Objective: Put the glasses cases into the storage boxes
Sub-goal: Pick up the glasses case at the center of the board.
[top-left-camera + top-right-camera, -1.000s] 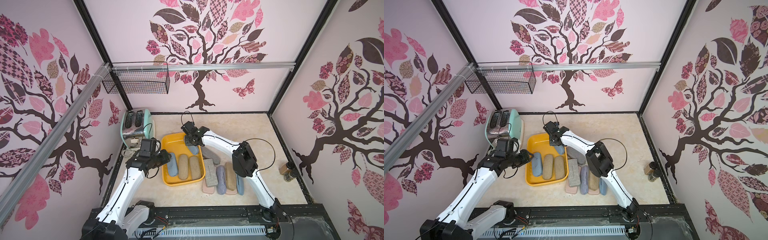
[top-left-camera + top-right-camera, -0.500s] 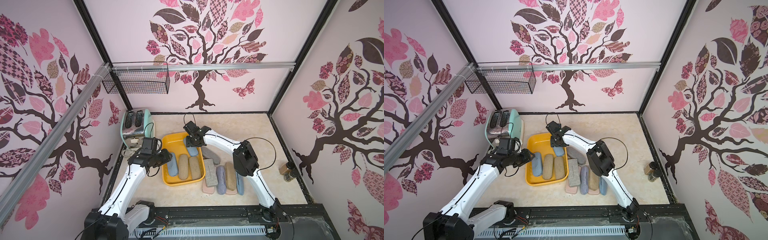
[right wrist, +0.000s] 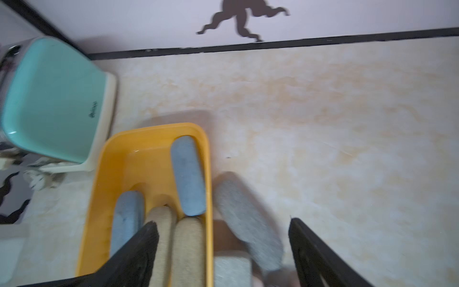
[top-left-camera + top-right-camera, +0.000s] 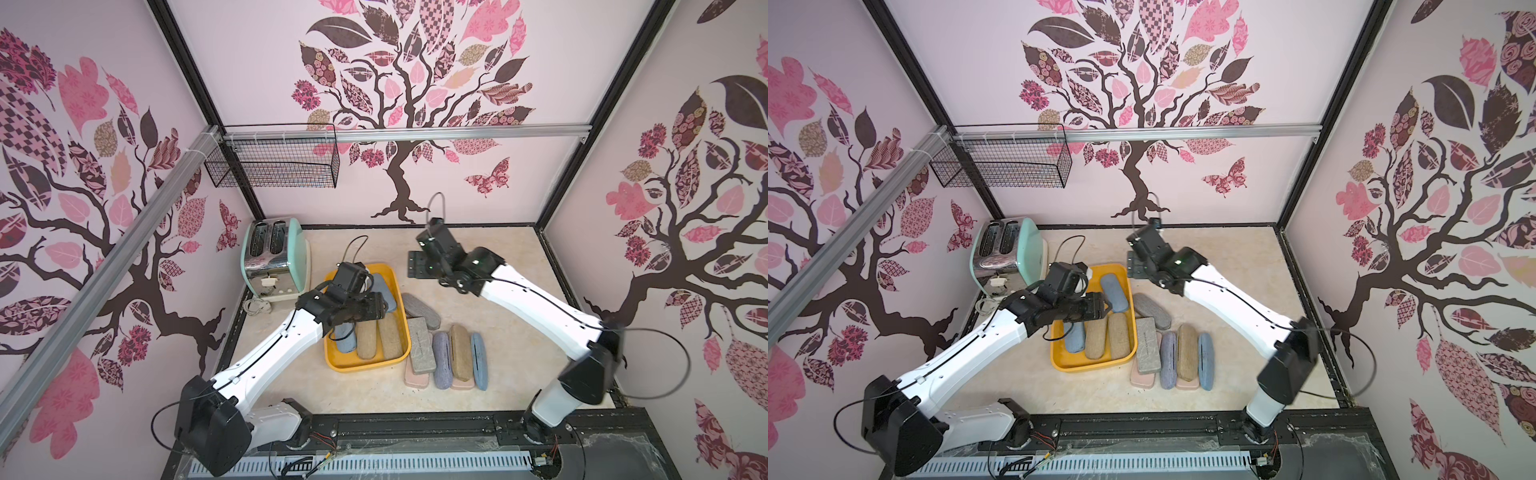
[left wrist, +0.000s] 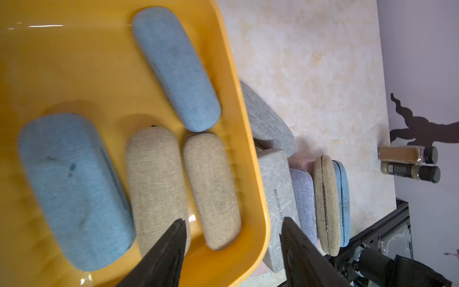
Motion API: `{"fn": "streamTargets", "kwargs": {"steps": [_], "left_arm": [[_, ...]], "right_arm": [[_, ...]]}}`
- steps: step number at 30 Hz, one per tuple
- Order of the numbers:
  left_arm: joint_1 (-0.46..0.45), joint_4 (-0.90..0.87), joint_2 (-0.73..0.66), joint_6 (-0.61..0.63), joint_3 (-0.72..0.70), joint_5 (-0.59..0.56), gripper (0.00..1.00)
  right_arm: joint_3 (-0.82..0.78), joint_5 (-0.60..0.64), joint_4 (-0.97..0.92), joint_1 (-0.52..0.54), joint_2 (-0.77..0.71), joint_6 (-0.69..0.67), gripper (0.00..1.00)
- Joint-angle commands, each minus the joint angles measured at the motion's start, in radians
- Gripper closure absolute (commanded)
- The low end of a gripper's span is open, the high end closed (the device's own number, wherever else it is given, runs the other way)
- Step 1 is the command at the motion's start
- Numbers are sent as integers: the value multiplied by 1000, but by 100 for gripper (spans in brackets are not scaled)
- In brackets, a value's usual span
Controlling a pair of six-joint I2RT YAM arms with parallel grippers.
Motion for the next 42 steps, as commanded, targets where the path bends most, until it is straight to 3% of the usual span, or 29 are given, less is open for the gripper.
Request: {"fn": "streamTargets", "kwargs": {"steps": [1,7,11,16,23,30,34,37,42], "left_arm": [[-90,25,64,-14,75,-69,36],[-158,21,116,-26,121,-96,38],[-157,2,29,-11,76,-187,39],[-119,-41,-102,0,10,-220,39],[-42,-88,-239,-1,-60,-195,39],[-20,-101,-262,10,-73,-191,39],[-21,-111,-251,14,-69,-192,40],[-20,-109,-256,14,-78,-193,40],[-19,-91,-263,9,-102,-194,39]], "right_arm": [[-171,94,-59,-49,-97,45,14],[-437,39,-131,-56,-277,111,8],[-602,-42,-129,-80,-367,164,14],[-712,-31,-143,-82,-405,228,19],[-864,-136,-95,-88,-409,272,24],[-895,-132,-58,-99,-390,290,24],[-890,-167,-15,-176,-324,251,27],[-878,-221,-19,-176,-304,239,19],[-932,-246,-13,-177,-297,226,17]]}}
